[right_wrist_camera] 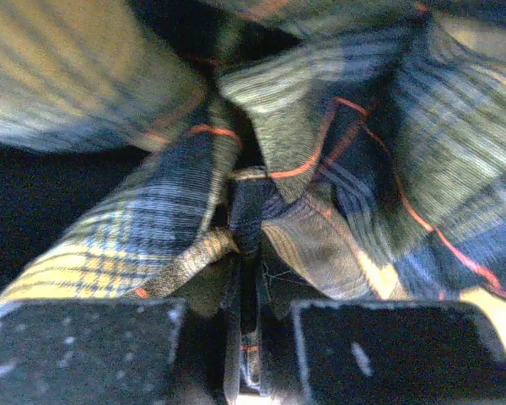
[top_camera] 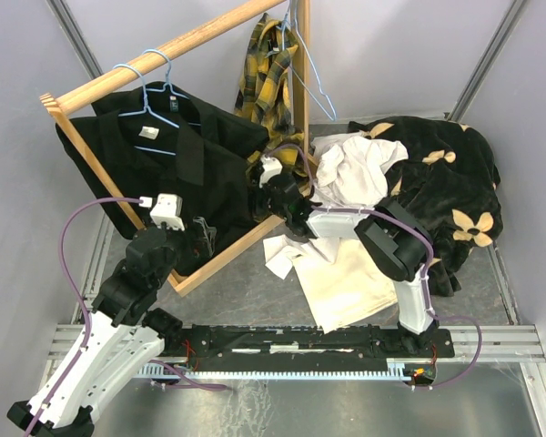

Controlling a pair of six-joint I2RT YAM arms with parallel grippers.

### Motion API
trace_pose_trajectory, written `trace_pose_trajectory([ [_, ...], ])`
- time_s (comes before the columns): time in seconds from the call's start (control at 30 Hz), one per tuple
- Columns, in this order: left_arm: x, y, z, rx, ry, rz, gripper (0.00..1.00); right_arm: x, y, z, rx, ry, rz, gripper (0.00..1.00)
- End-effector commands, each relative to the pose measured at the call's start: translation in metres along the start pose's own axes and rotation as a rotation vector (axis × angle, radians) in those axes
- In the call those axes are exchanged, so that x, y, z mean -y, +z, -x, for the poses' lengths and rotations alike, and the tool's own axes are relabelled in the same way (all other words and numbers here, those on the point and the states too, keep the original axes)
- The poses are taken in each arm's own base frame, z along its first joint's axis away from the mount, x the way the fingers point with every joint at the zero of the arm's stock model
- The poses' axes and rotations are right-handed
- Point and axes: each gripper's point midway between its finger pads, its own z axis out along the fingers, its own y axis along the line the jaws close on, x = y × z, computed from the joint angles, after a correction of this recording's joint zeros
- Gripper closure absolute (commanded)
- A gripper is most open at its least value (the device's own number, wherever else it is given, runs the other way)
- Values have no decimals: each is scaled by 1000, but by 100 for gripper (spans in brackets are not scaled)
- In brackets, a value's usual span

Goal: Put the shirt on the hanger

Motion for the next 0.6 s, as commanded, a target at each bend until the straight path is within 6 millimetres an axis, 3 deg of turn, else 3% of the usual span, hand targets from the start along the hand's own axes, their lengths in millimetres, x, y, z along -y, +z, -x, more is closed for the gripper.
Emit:
trace_pose_trajectory([
  [0.0, 6, 1, 11, 47, -32, -24, 0, 45, -30, -2, 16, -103, -222, 82],
  [0.17, 7, 1, 12, 50, -29, -29, 0, 45, -82, 14, 55, -170, -242, 60],
  [0.23, 6, 1, 12, 50, -28, -26, 0, 40, -110, 27, 69, -186, -251, 49],
  [0.3, 7, 1, 12, 47, -26, -28, 0, 48, -137, 30, 29, -194, -327, 41],
  [0.37, 6, 1, 12, 47, -28, -27, 0, 60, -170, 27, -20, -214, -406, 35],
  [0.47, 6, 1, 12, 48, -30, -25, 0, 57, -215, 37, 1, -224, -421, 27],
  [0.57, 7, 1, 12, 45, -28, -28, 0, 40, -254, 68, 52, -245, -397, 24],
])
